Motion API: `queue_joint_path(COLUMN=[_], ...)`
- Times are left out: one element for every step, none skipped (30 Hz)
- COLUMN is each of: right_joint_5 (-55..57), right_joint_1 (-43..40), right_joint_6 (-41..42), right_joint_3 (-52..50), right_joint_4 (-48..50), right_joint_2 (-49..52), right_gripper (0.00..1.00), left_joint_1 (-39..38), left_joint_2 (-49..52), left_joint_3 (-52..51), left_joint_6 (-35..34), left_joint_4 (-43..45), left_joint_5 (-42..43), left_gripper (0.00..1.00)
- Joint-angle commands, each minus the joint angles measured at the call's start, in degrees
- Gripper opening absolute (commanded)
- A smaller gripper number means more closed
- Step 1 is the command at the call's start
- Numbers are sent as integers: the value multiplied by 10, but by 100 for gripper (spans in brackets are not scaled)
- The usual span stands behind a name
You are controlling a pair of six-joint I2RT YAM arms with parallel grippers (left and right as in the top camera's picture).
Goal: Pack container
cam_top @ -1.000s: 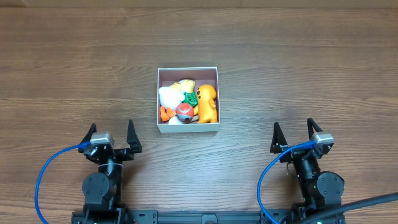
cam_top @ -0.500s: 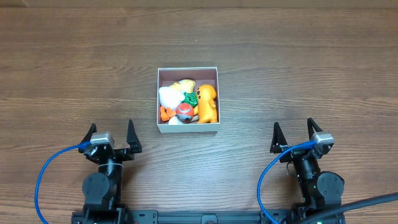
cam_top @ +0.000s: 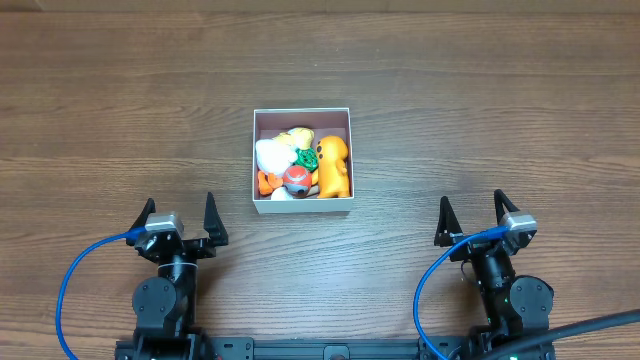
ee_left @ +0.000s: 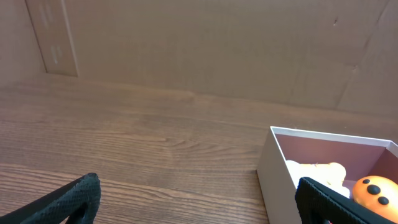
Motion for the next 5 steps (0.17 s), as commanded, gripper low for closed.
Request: queue_joint_path(right_joint_5=[-3, -3, -3, -3, -3], right_joint_1=[-3, -3, -3, -3, -3], right_joint_6=[-2, -2, -2, -2, -2], right_joint_3=[-6, -6, -6, -6, -6], right_joint_4=[3, 3, 3, 3, 3], right_joint_2=[-6, -6, -6, -6, -6], right_gripper=[100, 100, 100, 100, 100], left_joint_1=[6, 6, 6, 6, 6], left_joint_2=[-6, -6, -6, -6, -6], left_joint_3=[-7, -7, -7, -7, -7], left_joint_6=[-6, -6, -6, -6, -6], left_joint_4=[1, 1, 1, 1, 1], left_joint_5=[-7, -7, -7, -7, -7], left_gripper=[100, 100, 100, 100, 100])
